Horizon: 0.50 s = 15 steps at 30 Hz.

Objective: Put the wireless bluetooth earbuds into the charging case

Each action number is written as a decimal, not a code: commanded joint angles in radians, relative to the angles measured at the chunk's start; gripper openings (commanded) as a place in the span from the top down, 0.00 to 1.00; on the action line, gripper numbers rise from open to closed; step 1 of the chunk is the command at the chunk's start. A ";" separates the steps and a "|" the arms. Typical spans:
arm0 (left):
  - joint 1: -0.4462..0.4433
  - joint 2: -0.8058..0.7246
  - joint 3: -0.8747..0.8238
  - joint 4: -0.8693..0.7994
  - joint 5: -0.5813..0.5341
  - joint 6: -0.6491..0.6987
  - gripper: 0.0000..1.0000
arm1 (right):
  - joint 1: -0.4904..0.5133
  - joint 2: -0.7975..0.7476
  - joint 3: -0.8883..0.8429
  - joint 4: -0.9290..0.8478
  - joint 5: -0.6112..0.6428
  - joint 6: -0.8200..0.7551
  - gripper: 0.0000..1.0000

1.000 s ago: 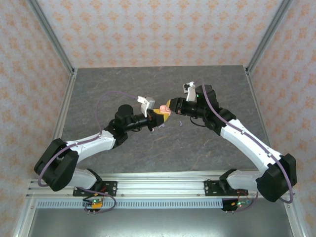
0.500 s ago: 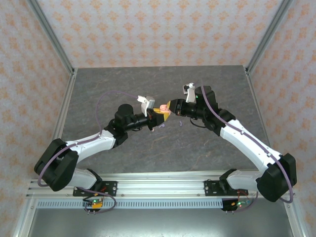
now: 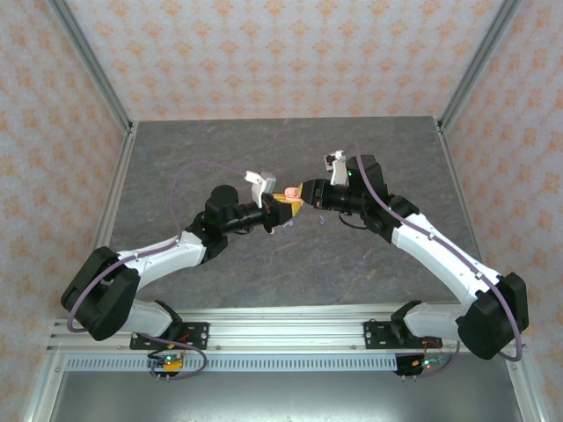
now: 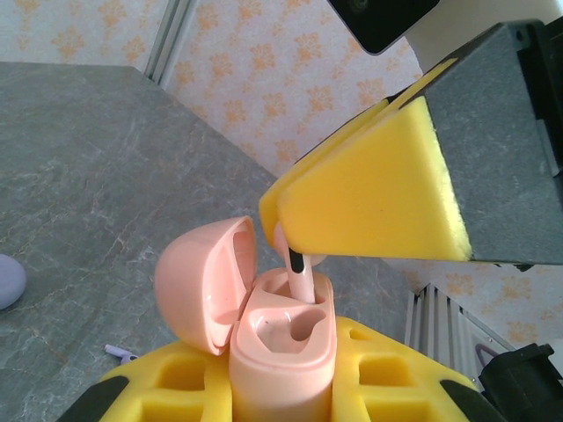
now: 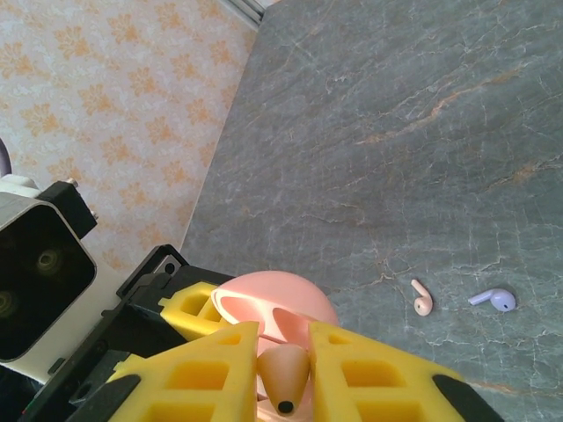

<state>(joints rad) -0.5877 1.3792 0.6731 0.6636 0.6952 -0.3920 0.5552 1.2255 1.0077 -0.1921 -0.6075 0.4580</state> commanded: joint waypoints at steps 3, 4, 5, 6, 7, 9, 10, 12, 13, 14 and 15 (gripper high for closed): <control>-0.009 -0.043 0.040 0.008 0.007 0.043 0.94 | 0.008 -0.021 -0.006 -0.033 -0.033 -0.028 0.79; -0.010 -0.045 0.042 0.002 0.008 0.052 0.94 | 0.008 -0.022 -0.004 -0.033 -0.036 -0.029 0.79; -0.012 -0.047 0.042 -0.003 0.011 0.062 0.94 | 0.008 -0.022 -0.002 -0.034 -0.040 -0.030 0.79; -0.015 -0.048 0.045 -0.013 0.013 0.074 0.94 | 0.008 -0.023 0.001 -0.038 -0.042 -0.033 0.78; -0.017 -0.049 0.048 -0.024 0.014 0.084 0.94 | 0.008 -0.023 0.003 -0.039 -0.044 -0.035 0.77; -0.022 -0.049 0.052 -0.036 0.021 0.105 0.94 | 0.008 -0.022 0.009 -0.054 -0.044 -0.043 0.75; -0.024 -0.050 0.052 -0.040 0.020 0.115 0.94 | 0.008 -0.021 0.012 -0.061 -0.042 -0.046 0.74; -0.029 -0.053 0.053 -0.048 0.020 0.134 0.94 | 0.008 -0.024 0.020 -0.079 -0.036 -0.057 0.71; -0.030 -0.053 0.055 -0.051 0.018 0.144 0.94 | 0.008 -0.026 0.022 -0.084 -0.035 -0.060 0.69; -0.031 -0.054 0.055 -0.057 0.017 0.154 0.94 | 0.008 -0.029 0.026 -0.093 -0.029 -0.063 0.68; -0.032 -0.055 0.057 -0.066 0.015 0.165 0.94 | 0.008 -0.033 0.032 -0.105 -0.023 -0.070 0.66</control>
<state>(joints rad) -0.6067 1.3678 0.6876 0.5941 0.6979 -0.2924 0.5575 1.2179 1.0088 -0.2459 -0.6399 0.4213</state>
